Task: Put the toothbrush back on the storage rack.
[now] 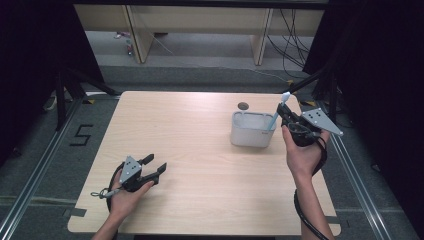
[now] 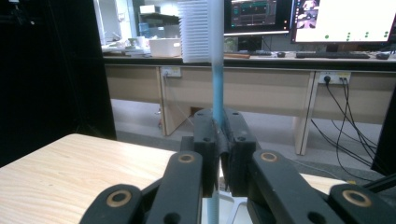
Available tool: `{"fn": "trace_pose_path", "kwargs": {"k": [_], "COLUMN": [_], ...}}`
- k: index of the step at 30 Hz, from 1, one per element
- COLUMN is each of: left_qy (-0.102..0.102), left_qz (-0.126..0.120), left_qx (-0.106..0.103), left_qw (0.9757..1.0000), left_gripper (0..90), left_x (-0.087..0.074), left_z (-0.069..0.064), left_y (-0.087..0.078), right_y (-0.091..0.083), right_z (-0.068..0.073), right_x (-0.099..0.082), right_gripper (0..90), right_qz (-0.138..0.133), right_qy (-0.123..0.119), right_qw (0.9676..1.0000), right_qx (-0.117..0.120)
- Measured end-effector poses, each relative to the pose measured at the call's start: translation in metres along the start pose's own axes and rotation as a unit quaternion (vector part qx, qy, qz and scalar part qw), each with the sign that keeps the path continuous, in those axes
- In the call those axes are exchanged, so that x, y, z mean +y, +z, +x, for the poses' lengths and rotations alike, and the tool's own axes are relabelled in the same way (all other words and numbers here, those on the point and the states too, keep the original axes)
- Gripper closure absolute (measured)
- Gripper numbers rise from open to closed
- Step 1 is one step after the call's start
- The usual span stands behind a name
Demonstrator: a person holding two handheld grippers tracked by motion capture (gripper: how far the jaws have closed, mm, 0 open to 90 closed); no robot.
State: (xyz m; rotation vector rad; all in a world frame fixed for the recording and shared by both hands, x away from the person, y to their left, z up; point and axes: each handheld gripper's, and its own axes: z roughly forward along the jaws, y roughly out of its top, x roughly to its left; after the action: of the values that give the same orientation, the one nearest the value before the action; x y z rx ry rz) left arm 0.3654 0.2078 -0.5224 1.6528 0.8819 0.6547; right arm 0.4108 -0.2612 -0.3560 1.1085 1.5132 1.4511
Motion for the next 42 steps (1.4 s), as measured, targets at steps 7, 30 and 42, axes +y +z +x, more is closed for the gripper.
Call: {"fn": "trace_pose_path", "kwargs": {"k": [7, 30, 42], "left_qy": [0.000, -0.002, -0.001], "left_qz": [-0.001, -0.002, -0.001], "left_qx": [0.000, 0.000, 0.000], "left_qw": [1.0000, 1.0000, 1.0000], "left_gripper": [38.1, 38.1, 38.1], "left_x": [0.000, 0.000, 0.000], "left_z": [0.000, 0.000, 0.000], "left_y": [0.000, 0.000, 0.000], "right_y": [0.002, 0.017, 0.024], "right_z": [-0.004, -0.015, -0.020], "right_x": [0.004, -0.003, -0.014], "right_gripper": [85.8, 85.6, 85.5], "right_qz": [-0.009, -0.007, 0.007], "right_qy": [-0.004, -0.006, 0.005], "right_qw": [0.9999, 0.9993, 0.9990], "right_qx": [-0.012, -0.036, -0.043]}}
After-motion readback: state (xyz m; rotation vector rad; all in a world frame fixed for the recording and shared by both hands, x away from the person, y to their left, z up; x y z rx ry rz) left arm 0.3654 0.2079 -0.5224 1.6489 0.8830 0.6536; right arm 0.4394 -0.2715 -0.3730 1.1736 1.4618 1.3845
